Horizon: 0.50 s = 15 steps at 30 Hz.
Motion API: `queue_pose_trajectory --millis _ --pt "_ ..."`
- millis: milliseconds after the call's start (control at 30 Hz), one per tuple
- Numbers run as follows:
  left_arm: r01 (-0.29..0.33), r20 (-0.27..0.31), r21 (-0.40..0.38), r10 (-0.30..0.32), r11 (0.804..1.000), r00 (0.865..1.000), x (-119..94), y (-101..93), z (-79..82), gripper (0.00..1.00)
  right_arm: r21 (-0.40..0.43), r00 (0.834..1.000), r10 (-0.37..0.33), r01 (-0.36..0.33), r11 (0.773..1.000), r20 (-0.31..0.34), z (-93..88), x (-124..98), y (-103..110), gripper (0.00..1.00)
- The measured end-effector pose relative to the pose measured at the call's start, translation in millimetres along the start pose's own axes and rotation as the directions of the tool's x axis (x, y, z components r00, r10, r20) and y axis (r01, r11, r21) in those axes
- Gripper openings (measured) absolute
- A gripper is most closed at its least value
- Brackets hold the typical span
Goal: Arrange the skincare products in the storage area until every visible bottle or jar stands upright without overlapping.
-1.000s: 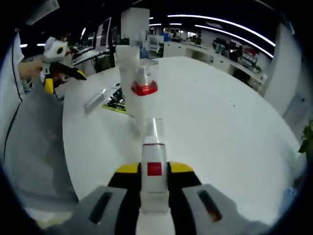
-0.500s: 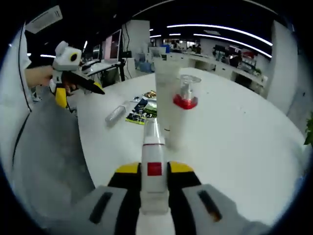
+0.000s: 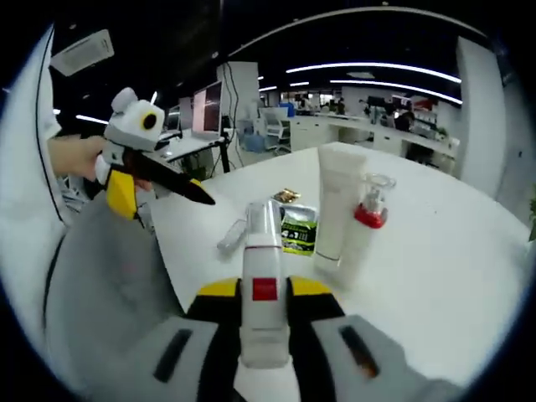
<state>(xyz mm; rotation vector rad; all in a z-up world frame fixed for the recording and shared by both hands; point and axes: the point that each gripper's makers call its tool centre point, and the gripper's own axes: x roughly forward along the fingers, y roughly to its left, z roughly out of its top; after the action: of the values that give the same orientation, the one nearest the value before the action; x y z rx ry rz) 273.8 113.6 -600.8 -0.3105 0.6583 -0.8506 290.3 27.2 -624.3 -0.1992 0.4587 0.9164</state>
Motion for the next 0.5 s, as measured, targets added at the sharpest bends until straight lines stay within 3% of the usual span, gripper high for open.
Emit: queue_pose_trajectory --millis 167,500 --pt "0.042 0.045 -0.065 -0.039 0.997 0.998 2.9 -14.8 6.6 0.82 0.03 0.997 -0.024 0.022 0.999 0.067 19.8 -2.2 8.7 0.2" --pt "0.104 0.135 -0.184 -0.08 0.977 0.988 12.0 -37.1 21.2 0.67 0.036 0.991 -0.041 0.037 0.999 0.126 44.1 3.4 40.7 0.2"
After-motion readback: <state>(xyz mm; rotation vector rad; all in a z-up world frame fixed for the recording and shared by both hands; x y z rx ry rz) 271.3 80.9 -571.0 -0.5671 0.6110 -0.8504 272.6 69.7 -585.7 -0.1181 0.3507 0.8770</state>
